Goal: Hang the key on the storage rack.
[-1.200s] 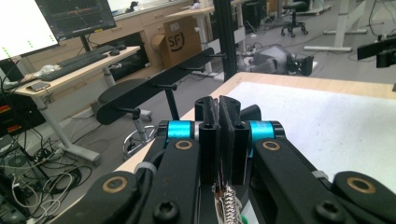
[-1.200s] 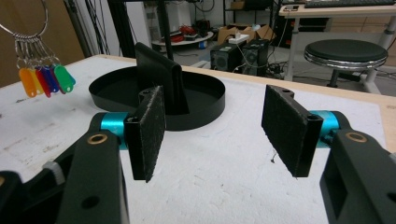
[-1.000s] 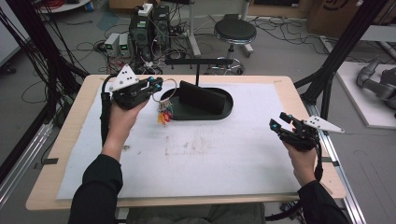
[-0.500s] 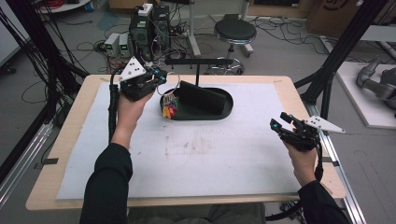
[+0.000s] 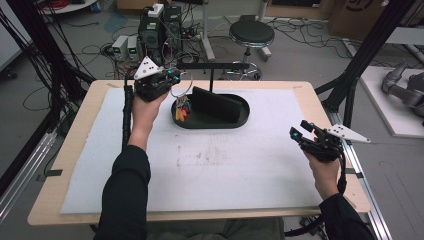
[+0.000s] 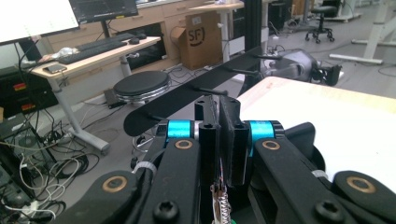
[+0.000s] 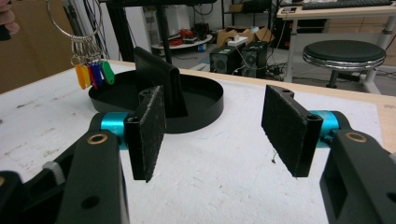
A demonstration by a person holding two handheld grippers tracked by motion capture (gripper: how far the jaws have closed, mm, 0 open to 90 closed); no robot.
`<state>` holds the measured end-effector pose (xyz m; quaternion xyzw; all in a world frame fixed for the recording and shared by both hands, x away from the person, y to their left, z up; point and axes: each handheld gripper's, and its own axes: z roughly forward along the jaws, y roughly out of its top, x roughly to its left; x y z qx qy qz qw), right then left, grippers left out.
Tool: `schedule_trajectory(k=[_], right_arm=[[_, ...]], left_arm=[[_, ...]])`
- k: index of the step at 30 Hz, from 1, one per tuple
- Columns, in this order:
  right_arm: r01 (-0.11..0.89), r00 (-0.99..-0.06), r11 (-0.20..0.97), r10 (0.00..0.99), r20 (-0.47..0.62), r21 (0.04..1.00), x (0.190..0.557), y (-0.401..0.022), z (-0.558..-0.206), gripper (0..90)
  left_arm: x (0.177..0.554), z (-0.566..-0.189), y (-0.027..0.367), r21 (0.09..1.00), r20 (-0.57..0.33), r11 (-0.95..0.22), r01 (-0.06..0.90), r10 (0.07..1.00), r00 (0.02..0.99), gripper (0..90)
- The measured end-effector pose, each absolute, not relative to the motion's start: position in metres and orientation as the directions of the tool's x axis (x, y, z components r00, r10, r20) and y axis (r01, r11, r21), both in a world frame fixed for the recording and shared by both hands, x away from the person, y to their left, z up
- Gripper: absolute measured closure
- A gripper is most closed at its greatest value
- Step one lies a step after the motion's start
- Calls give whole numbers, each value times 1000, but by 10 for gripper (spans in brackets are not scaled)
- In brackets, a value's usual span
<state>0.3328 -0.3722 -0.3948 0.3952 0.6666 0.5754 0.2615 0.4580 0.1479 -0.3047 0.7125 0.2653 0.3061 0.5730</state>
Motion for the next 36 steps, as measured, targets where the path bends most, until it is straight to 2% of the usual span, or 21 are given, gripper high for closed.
schedule_trajectory(k=[22,36], right_arm=[[228,-548,27,830,105,973,333,-373,-396,404],[235,-551,29,828,108,971,332,-373,-397,403]], left_arm=[[482,-320,153,989,51,-127,79,783,620,865],[484,-329,144,980,71,-161,116,832,550,858]])
